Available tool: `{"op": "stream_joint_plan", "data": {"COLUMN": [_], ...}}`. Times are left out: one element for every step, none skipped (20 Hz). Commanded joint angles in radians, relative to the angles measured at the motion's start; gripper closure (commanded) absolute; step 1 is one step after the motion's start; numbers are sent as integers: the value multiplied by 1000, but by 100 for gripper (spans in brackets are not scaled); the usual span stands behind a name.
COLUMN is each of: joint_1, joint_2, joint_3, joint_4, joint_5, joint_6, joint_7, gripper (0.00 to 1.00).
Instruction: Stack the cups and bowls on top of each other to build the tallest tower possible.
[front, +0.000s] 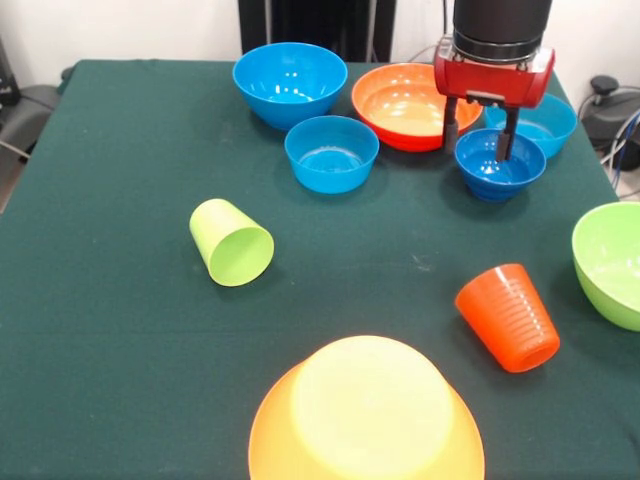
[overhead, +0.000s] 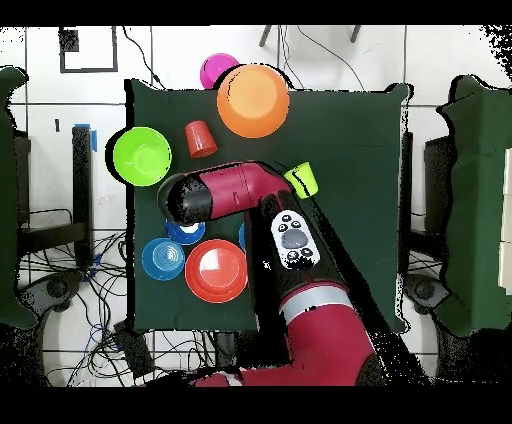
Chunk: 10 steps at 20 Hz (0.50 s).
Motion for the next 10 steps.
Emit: {"op": "stream_joint_plan", "data": {"joint_1": [16,17,17,17,15,19,22,26,29,34], "joint_2": [80,84,88,91,91,90,84,90,99,109], "joint_3": [2,1,1,2,5,3,-2,-5,-9,-13], "joint_4": [64,62,59,60,59,61,65,66,61,55], "joint_5": [17,20,23,26,30,33,32,31,27,24], "joint_6": [59,56,53,51,57,59,55,44,33,22], "joint_7": [8,12,16,17,12,16,20,26,27,31], "gripper": [0,0,0,0,0,0,0,0,0,0]}}
